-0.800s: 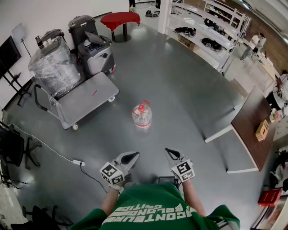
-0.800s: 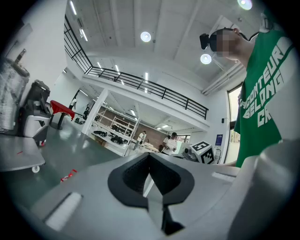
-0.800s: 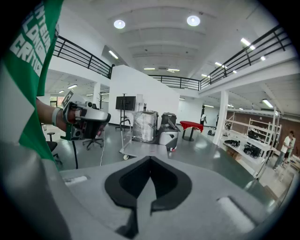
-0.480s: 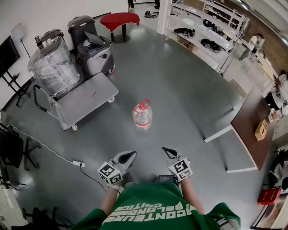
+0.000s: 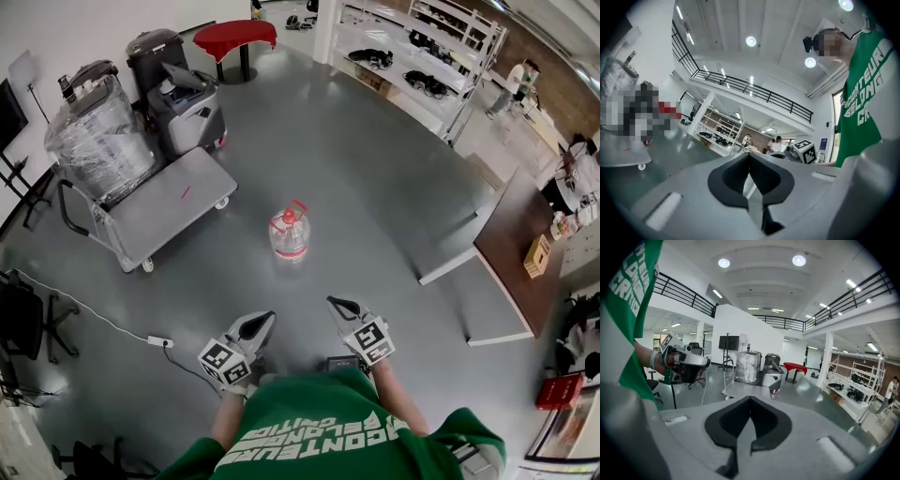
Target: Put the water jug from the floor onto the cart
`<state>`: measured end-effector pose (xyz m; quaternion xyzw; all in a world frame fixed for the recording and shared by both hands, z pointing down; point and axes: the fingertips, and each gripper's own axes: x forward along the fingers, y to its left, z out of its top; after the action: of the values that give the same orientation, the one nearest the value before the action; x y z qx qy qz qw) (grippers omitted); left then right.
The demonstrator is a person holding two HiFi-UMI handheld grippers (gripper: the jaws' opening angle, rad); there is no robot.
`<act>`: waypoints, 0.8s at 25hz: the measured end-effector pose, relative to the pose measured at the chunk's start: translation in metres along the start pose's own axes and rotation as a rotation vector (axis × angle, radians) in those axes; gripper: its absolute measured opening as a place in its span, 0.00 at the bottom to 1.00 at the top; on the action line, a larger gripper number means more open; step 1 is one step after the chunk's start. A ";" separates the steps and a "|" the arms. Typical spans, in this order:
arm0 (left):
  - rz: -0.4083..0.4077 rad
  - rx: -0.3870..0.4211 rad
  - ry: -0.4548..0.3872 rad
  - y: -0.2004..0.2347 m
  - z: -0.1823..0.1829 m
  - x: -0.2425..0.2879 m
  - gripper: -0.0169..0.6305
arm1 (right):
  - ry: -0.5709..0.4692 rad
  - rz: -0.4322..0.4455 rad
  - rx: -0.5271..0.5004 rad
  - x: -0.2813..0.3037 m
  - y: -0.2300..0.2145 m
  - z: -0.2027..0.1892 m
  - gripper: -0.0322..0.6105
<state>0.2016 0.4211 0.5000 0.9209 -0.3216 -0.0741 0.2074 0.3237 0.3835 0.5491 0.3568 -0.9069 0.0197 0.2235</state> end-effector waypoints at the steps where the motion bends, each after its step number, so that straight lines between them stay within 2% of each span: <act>1: -0.002 -0.001 0.002 0.000 0.000 -0.001 0.03 | 0.001 0.000 0.000 0.001 0.001 0.001 0.04; 11: -0.058 -0.007 0.010 0.006 -0.004 -0.011 0.03 | 0.016 -0.025 0.034 0.007 0.018 0.000 0.04; 15: -0.070 0.003 0.036 0.010 0.000 -0.026 0.03 | 0.019 -0.025 0.031 0.018 0.032 0.008 0.04; 20: -0.076 -0.007 0.028 0.023 0.000 -0.049 0.03 | 0.015 -0.016 0.026 0.035 0.054 0.023 0.04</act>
<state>0.1509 0.4353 0.5104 0.9326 -0.2833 -0.0703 0.2121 0.2569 0.3966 0.5497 0.3665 -0.9020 0.0325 0.2258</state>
